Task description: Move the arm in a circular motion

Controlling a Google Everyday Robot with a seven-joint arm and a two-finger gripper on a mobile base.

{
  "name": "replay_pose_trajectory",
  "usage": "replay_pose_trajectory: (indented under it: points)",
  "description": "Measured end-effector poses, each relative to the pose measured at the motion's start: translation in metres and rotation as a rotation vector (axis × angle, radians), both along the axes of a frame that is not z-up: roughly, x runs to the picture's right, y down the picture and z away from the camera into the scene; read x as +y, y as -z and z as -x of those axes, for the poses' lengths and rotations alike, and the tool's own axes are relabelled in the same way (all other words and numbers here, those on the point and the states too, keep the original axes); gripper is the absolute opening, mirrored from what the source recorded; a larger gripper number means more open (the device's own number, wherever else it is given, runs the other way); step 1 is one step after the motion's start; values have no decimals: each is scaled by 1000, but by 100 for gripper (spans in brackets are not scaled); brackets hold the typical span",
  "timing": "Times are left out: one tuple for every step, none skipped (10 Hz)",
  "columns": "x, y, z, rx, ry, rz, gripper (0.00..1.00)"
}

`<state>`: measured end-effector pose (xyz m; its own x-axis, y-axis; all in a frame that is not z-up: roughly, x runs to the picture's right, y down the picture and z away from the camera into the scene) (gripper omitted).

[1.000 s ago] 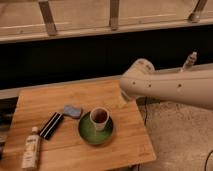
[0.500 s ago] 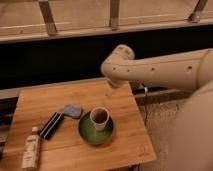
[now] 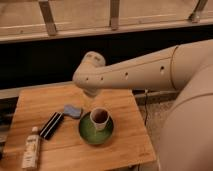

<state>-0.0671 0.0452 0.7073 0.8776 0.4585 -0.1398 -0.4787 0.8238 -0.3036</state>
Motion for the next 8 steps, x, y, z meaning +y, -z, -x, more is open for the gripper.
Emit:
replay_pose_trajectory:
  points:
    - [20,8,7,-18,23,24,80]
    - [43,17,13,-36,41,53,80]
    - [64,25,11,-41,42,80,80]
    - [86,35,1,-26,22,99,80]
    - [102,42,-15,-3,-6,108,80]
    - [110,46,-29,18,-27,110,80]
    - [117,49,-47,52,-62,107,80]
    - [120,50,-63,86,-92,99,80]
